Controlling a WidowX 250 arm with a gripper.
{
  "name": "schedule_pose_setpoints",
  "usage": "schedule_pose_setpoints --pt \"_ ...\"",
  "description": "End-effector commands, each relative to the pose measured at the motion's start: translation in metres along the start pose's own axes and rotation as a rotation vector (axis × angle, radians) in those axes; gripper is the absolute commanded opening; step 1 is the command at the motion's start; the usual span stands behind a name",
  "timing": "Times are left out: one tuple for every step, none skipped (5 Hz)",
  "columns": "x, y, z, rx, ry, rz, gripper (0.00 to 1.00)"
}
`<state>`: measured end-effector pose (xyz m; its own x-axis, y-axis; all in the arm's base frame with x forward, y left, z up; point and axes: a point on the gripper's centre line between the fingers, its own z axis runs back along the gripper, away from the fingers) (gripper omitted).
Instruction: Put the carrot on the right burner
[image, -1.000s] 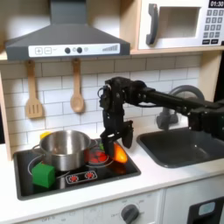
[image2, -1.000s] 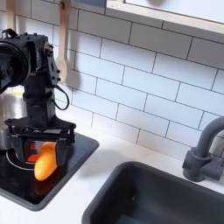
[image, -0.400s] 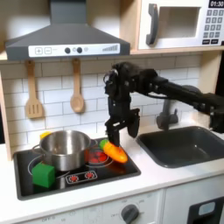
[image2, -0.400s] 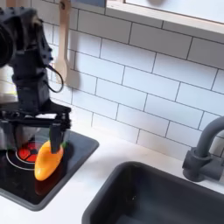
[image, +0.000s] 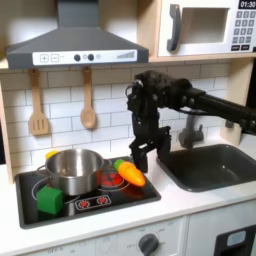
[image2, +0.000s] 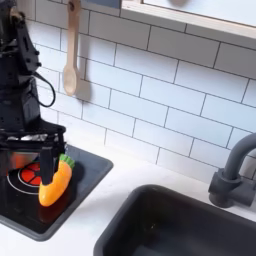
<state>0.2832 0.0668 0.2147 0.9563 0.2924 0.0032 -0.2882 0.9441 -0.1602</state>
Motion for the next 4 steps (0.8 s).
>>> schedule_pose_setpoints --pt "-0.027 0.001 0.002 -0.023 0.042 -0.007 1.00" --pt "-0.048 0.004 0.013 -0.044 -0.009 -0.018 1.00" --pt "-0.064 0.012 0.021 -0.061 -0.027 -0.011 1.00" --pt "-0.071 0.017 0.022 -0.054 -0.027 -0.008 1.00"
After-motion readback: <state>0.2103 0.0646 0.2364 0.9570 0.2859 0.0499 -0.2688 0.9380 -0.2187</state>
